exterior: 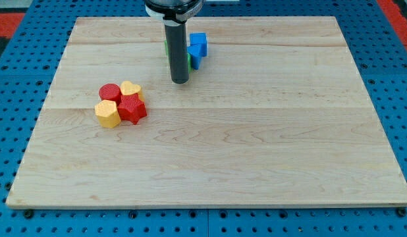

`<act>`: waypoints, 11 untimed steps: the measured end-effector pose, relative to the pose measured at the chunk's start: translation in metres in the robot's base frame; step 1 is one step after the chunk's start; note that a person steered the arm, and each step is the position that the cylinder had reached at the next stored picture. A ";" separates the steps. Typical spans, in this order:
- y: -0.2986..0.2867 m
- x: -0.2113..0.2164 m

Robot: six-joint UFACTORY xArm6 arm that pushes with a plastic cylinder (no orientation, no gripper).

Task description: Nudge the green circle left a bit

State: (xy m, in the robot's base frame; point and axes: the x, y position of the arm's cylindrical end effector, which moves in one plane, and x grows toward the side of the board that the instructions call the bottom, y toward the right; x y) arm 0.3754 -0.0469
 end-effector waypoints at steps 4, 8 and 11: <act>0.019 0.096; 0.035 0.028; 0.035 0.011</act>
